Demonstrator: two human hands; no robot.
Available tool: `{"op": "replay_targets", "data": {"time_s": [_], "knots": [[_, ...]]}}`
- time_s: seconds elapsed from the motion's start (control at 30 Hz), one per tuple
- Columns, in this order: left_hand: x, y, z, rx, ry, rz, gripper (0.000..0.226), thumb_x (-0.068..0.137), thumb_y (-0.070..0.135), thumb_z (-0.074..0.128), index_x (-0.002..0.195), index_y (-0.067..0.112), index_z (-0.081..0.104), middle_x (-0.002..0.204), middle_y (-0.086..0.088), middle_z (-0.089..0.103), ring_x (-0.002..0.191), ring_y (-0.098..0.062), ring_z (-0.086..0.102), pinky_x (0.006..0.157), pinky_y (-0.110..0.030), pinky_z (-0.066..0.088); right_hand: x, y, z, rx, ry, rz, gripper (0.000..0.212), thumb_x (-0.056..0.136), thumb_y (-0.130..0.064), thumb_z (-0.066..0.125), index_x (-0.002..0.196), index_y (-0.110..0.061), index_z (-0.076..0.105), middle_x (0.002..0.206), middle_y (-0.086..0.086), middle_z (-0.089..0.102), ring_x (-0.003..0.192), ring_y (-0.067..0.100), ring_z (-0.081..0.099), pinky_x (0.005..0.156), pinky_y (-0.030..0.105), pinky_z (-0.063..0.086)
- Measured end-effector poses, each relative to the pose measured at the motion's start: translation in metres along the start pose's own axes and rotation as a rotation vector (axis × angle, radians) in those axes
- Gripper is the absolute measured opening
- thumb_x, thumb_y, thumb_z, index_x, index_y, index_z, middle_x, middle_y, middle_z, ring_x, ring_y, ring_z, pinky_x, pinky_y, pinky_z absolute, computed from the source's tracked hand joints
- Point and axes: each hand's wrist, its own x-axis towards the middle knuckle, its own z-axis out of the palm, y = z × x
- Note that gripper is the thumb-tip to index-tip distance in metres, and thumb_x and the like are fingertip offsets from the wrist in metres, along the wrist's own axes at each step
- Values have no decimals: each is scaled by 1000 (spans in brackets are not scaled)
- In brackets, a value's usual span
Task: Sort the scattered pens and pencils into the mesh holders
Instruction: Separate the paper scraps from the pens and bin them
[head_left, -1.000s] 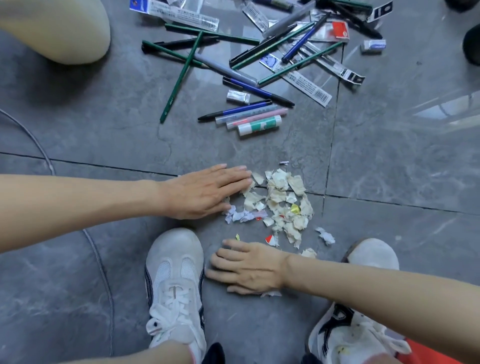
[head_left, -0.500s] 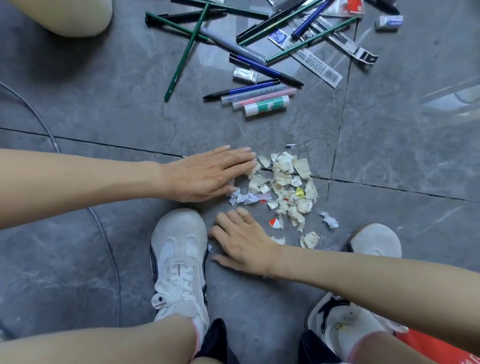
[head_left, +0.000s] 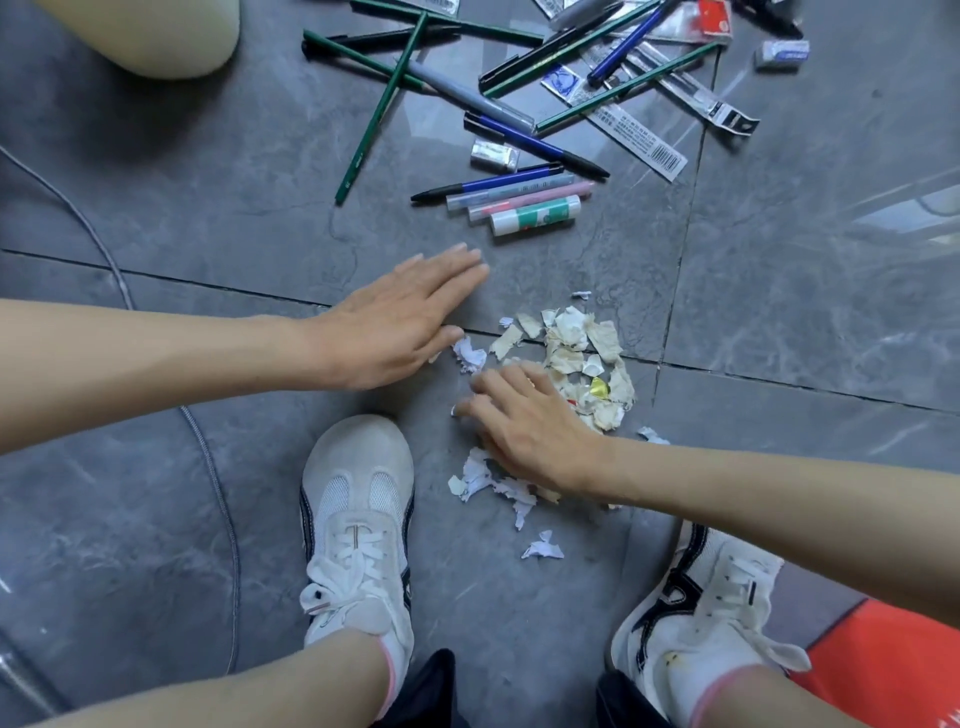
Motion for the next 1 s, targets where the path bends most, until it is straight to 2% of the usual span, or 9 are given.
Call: {"op": "replay_targets", "data": {"time_s": [0.13,0.27,0.37,0.43,0.57,0.67,0.8,0.9,1.0], "knots": [[-11,-8,-17,118,-79,152,60,98,39,27,150,11,14,157,-8,12,145,-17,5,116,-34,5,-39,-8,-4,45,-215,-322,46,91,-43,41,124,-12,49,131,15,49,113,29,51,101,40,29],[-7,-5,-5,265,-60,394,58,95,33,26,144,4,31,150,-16,32,140,-27,26,110,-48,22,-68,-24,10,-52,-376,-632,75,92,-55,35,148,-7,24,155,15,23,144,25,20,119,38,6],[8,8,20,288,-53,520,54,96,30,27,145,5,30,152,-14,28,142,-23,21,116,-43,15,-73,-23,17,-153,-395,-579,76,95,-56,28,150,-6,17,158,8,15,147,19,11,119,35,-4],[14,18,31,243,-58,551,53,99,28,23,147,6,23,154,-13,21,144,-21,13,115,-41,9,-66,-15,16,-229,-355,-451,69,98,-53,23,149,-7,23,157,5,23,145,16,18,118,35,-4],[21,23,38,170,-49,463,54,100,24,24,150,8,9,158,-9,7,146,-18,-1,117,-38,1,-39,13,11,-290,-195,-211,48,99,-37,32,135,-9,47,130,8,58,129,25,40,117,39,7],[27,20,37,134,36,358,55,101,33,22,150,12,9,158,-4,6,145,-13,-2,118,-34,-1,-34,30,3,-260,-50,-220,38,98,-25,38,130,-11,53,125,9,60,124,26,43,114,38,17],[28,16,36,153,92,367,63,99,46,23,150,13,7,158,-2,4,145,-14,-1,118,-33,-2,-63,53,-19,-100,-149,-455,62,94,-57,36,140,-16,44,148,11,40,139,24,32,115,41,16],[30,13,41,228,40,451,78,93,60,26,150,12,4,157,-7,2,145,-19,-1,117,-36,-2,-86,77,-22,-125,-320,-545,73,93,-60,33,150,-16,20,158,12,14,147,23,6,119,42,2],[35,12,49,326,33,463,85,90,65,26,149,7,6,157,-12,4,145,-23,2,117,-39,2,-88,95,-16,-244,-269,-542,73,95,-57,32,152,-14,12,159,10,6,147,22,0,119,39,1]]}}
